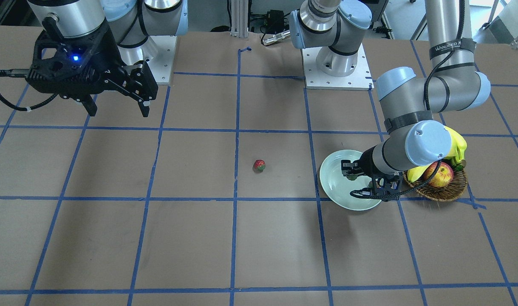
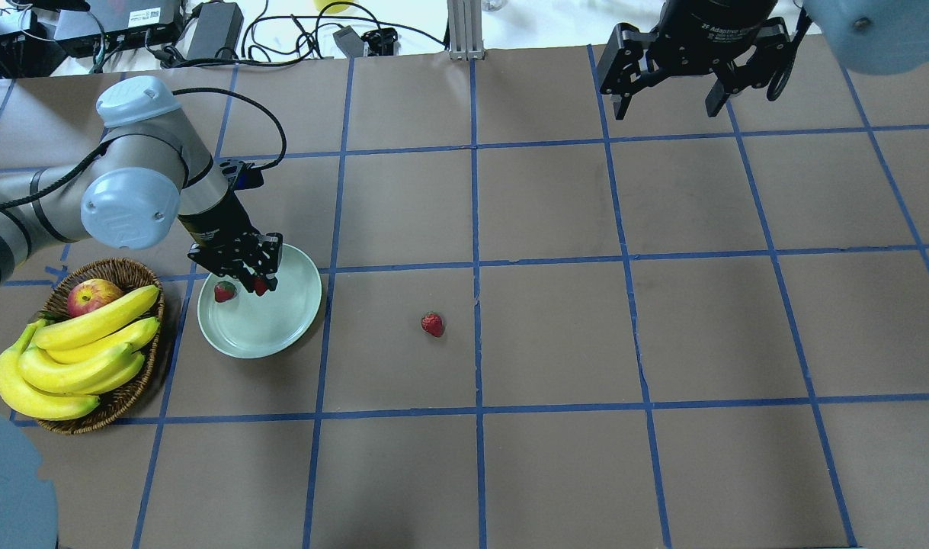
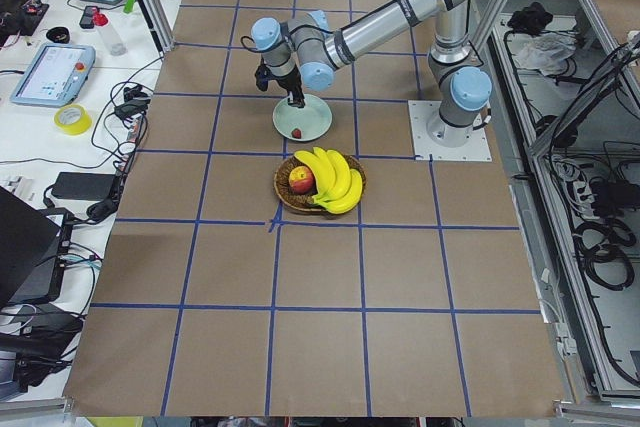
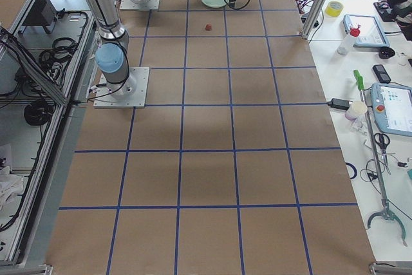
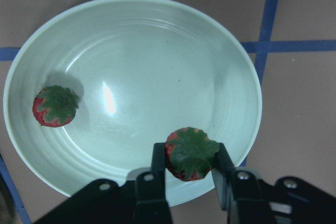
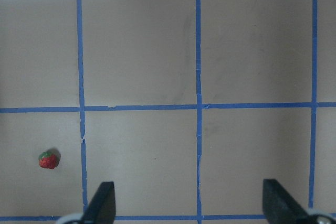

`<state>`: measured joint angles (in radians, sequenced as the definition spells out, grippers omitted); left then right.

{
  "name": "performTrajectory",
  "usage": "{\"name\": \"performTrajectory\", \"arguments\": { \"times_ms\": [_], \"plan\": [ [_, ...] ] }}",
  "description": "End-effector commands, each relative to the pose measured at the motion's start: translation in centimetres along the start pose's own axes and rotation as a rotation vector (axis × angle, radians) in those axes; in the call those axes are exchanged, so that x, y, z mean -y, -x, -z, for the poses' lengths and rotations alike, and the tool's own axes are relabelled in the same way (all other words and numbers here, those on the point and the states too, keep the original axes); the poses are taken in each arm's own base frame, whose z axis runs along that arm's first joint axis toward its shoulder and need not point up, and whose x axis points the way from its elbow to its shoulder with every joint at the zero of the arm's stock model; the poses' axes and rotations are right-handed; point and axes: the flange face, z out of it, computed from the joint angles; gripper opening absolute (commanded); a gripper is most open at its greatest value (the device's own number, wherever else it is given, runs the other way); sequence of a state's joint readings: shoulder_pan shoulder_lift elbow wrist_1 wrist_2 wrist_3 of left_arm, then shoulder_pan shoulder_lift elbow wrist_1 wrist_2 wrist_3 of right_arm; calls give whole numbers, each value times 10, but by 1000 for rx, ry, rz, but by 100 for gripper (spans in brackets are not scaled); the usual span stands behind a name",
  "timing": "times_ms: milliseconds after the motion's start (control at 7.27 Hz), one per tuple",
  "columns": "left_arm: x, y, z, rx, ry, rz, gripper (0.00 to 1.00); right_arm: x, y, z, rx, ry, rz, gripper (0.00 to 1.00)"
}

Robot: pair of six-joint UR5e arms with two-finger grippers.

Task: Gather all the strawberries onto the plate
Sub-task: 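Carry the strawberry onto the plate and release it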

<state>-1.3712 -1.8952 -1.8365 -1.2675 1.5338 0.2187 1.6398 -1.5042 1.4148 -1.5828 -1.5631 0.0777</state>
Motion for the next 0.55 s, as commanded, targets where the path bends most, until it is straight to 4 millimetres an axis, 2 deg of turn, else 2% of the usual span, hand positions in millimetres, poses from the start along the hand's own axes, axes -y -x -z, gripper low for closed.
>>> {"name": "performTrajectory", "arguments": {
  "times_ms": [0, 275, 412],
  "plan": [
    [1, 16, -5, -6, 7, 4, 100, 0, 0, 0, 0, 2, -1, 100],
    [2, 11, 5, -1, -15, 25, 100, 0, 0, 0, 0, 0, -1, 100],
    [9, 0, 21, -5, -47, 67, 100, 0, 0, 0, 0, 0, -1, 100]
  ]
}}
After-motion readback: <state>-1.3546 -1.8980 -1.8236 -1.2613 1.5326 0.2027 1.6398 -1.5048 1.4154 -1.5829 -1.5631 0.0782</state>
